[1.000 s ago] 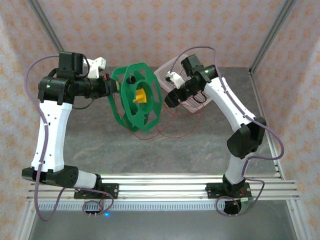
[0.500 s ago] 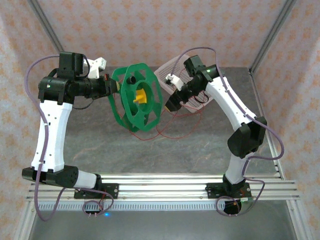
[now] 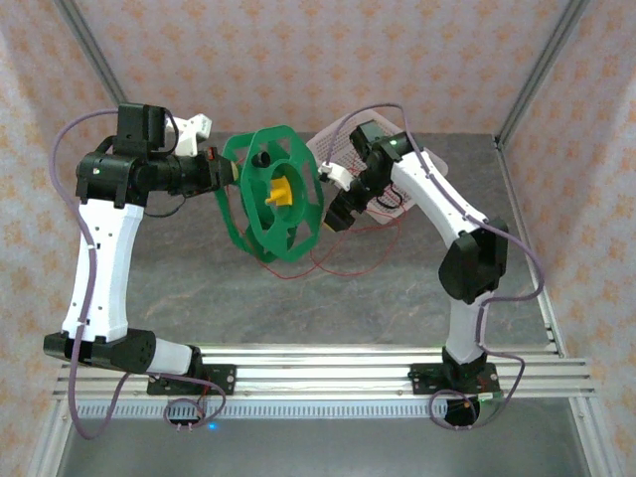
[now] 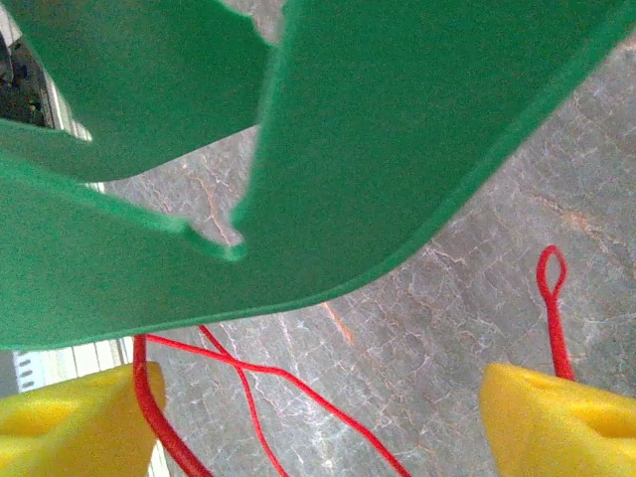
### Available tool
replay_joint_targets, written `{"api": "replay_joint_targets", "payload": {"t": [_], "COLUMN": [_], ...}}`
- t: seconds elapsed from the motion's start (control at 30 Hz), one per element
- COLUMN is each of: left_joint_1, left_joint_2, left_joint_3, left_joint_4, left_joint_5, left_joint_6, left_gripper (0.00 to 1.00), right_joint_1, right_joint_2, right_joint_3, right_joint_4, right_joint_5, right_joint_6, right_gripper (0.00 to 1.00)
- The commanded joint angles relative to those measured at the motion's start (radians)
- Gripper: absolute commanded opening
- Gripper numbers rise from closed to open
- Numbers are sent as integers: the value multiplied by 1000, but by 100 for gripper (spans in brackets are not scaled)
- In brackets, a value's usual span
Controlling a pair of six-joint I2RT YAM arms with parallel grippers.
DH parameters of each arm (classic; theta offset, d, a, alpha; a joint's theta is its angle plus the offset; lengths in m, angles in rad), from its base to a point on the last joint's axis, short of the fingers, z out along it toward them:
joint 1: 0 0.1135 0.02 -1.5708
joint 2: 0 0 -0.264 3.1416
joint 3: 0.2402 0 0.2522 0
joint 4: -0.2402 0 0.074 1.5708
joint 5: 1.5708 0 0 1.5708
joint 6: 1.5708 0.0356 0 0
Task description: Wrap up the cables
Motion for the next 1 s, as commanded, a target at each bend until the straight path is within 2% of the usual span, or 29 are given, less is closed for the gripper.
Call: {"api": "replay_joint_targets", "payload": {"t": [0.0, 0.13, 0.2, 0.3, 0.33, 0.43, 0.53, 0.67, 0.8, 0.97], "left_joint_1": [-10, -9, -9, -9, -9, -10, -10, -9, -10, -15], "left_joint_2": [-22, -23, -23, -28, -31, -38, -48, -53, -59, -66], "left_joint_3": [33, 35, 35, 38, 40, 52, 55, 58, 69, 85], "left_joint_4": [37, 37, 37, 35, 34, 28, 39, 29, 3, 11], "left_joint_5": [55, 53, 49, 25, 16, -16, -32, -48, -106, -188], "left_joint_6": [0, -3, -4, -13, -14, -22, -37, -28, -18, -65], "left_gripper": [0, 0, 0, 0, 0, 0, 0, 0, 0, 0], "right_joint_1": [9, 8, 7, 7, 6, -14, -39, -80, -152, -201], "right_joint_2": [13, 26, 27, 24, 20, 6, -11, -76, -140, -127], "right_joint_3": [57, 73, 77, 74, 70, 53, 42, -14, -59, -5], "right_joint_4": [-55, -65, -63, -37, -19, 30, 68, 144, 202, 188], "right_joint_5": [2, -19, -22, 35, 70, 189, 253, 238, 292, 334], "right_joint_6": [-13, 0, 26, 122, 172, 362, 561, 723, 915, 1044], "right_gripper": [75, 46, 27, 3, 0, 0, 0, 0, 0, 0]}}
